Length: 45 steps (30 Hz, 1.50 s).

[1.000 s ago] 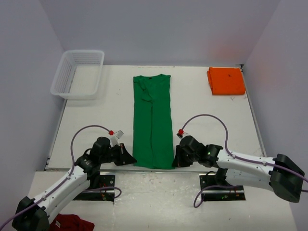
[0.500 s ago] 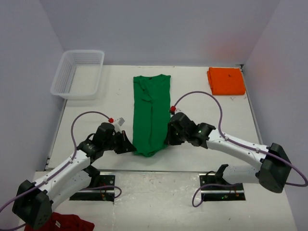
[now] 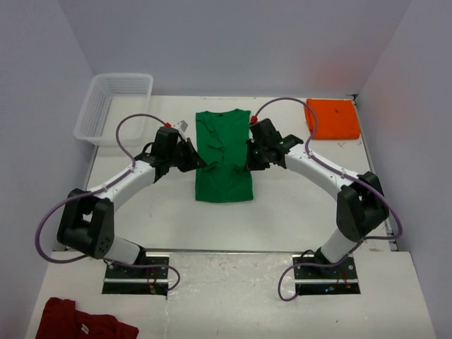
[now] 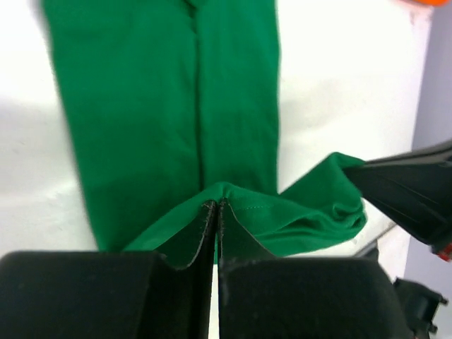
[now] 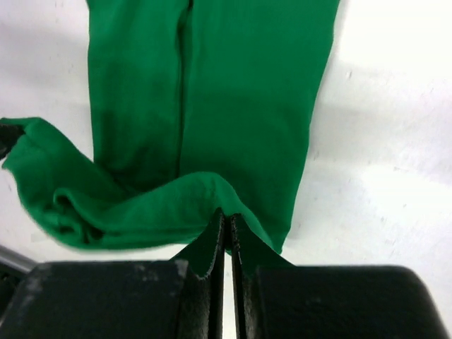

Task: Fold and stack the t-shirts
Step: Fold the folded rectangular tshirt in 1/3 of the way

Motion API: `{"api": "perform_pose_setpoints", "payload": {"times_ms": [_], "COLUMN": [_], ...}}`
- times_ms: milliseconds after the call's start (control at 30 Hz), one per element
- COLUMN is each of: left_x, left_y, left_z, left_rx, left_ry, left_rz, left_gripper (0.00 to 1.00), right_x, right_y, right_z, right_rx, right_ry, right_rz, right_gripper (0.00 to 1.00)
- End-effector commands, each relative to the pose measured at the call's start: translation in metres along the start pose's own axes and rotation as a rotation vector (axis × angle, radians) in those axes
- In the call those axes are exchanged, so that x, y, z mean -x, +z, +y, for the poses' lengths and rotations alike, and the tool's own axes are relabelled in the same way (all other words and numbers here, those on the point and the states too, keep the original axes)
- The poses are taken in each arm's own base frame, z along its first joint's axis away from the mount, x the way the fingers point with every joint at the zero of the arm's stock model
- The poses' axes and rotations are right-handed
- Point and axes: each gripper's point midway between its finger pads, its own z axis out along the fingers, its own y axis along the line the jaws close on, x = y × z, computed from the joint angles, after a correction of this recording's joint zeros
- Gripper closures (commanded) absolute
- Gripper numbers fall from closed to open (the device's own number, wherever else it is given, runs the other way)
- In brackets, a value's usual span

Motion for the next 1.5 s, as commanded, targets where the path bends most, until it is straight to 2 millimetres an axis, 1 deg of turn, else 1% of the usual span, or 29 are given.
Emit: {"api": "perform_pose_setpoints", "payload": {"times_ms": [0,167,200,333,367,400,433,467,500,567,600,667,733,767,833,867,900,933,967,1033,1067,1100,1200,1233,1300,1333,1367,1400,1467], "left_x": [0.044,0.071,0.070,0.082,0.076,0.082,0.082,0.075,0.080,0.073,0.075,0.079,0.090,0.102,0.116,0.134,0.136,0.150,0.151,0.147,0.143,0.130,0.104,0.095,0.079,0.075,0.073,0.067,0.059], "left_y": [0.010,0.025,0.034,0.060,0.073,0.077,0.084,0.094,0.098,0.111,0.114,0.115,0.111,0.102,0.090,0.074,0.068,0.053,0.048,0.041,0.041,0.044,0.050,0.053,0.059,0.060,0.060,0.060,0.063], "left_z": [0.007,0.025,0.032,0.040,0.052,0.054,0.058,0.068,0.067,0.075,0.075,0.084,0.084,0.084,0.080,0.072,0.067,0.055,0.048,0.033,0.030,0.027,0.016,0.011,0.000,0.001,0.001,0.004,-0.001], "left_rx": [0.007,0.037,0.044,0.056,0.074,0.078,0.087,0.100,0.088,0.092,0.089,0.129,0.155,0.196,0.220,0.252,0.266,0.275,0.271,0.251,0.247,0.239,0.157,0.114,0.050,0.060,0.064,0.065,0.014], "left_ry": [0.049,0.048,0.044,0.089,0.077,0.084,0.083,0.074,0.082,0.078,0.087,0.104,0.145,0.162,0.211,0.237,0.270,0.294,0.313,0.350,0.355,0.366,0.347,0.348,0.362,0.363,0.363,0.350,0.346], "left_rz": [-0.080,-0.100,-0.074,-0.057,-0.024,-0.029,-0.027,0.002,0.005,0.035,0.035,0.023,-0.015,-0.064,-0.116,-0.190,-0.214,-0.283,-0.297,-0.300,-0.290,-0.267,-0.200,-0.171,-0.128,-0.123,-0.121,-0.110,-0.088], "left_gripper": [1.00,1.00,1.00,1.00,1.00,1.00,1.00,1.00,1.00,1.00,1.00,1.00,1.00,1.00,1.00,1.00,0.99,0.96,0.94,0.93,0.93,0.93,0.93,0.93,0.93,0.94,0.98,1.00,1.00], "right_x": [0.025,0.050,0.059,0.066,0.069,0.079,0.077,0.077,0.086,0.083,0.091,0.092,0.105,0.110,0.127,0.135,0.143,0.145,0.146,0.148,0.138,0.139,0.115,0.117,0.098,0.098,0.089,0.083,0.069], "right_y": [0.005,0.021,0.021,0.047,0.052,0.053,0.068,0.071,0.073,0.087,0.089,0.102,0.104,0.104,0.098,0.093,0.084,0.079,0.073,0.053,0.051,0.036,0.029,0.020,0.022,0.017,0.020,0.021,0.026], "right_z": [-0.001,-0.007,-0.003,-0.014,-0.014,-0.011,-0.016,-0.019,-0.016,-0.025,-0.023,-0.034,-0.046,-0.051,-0.062,-0.067,-0.069,-0.070,-0.068,-0.062,-0.060,-0.051,-0.037,-0.028,-0.018,-0.011,-0.007,-0.003,0.009], "right_rx": [0.013,0.008,0.023,0.001,0.008,0.021,0.008,-0.001,0.006,-0.015,-0.012,-0.050,-0.101,-0.120,-0.159,-0.175,-0.187,-0.192,-0.191,-0.185,-0.169,-0.150,-0.075,-0.036,0.018,0.047,0.067,0.090,0.172], "right_ry": [-0.041,-0.031,-0.030,-0.011,-0.016,-0.015,-0.009,-0.007,-0.005,0.008,0.003,0.000,-0.008,-0.019,-0.019,-0.026,-0.026,-0.031,-0.033,-0.029,-0.036,-0.047,-0.054,-0.055,-0.045,-0.051,-0.055,-0.049,-0.040], "right_rz": [-0.002,0.011,0.004,0.046,0.051,0.036,0.062,0.083,0.068,0.103,0.091,0.101,0.064,0.052,0.005,-0.018,-0.046,-0.051,-0.055,-0.072,-0.049,-0.073,-0.025,-0.050,-0.018,-0.034,-0.009,0.012,0.061], "right_gripper": [1.00,1.00,1.00,1.00,1.00,1.00,1.00,1.00,1.00,1.00,1.00,0.75,0.64,0.55,0.52,0.49,0.48,0.47,0.46,0.43,0.41,0.38,0.32,0.32,0.33,0.51,0.79,1.00,1.00]}}
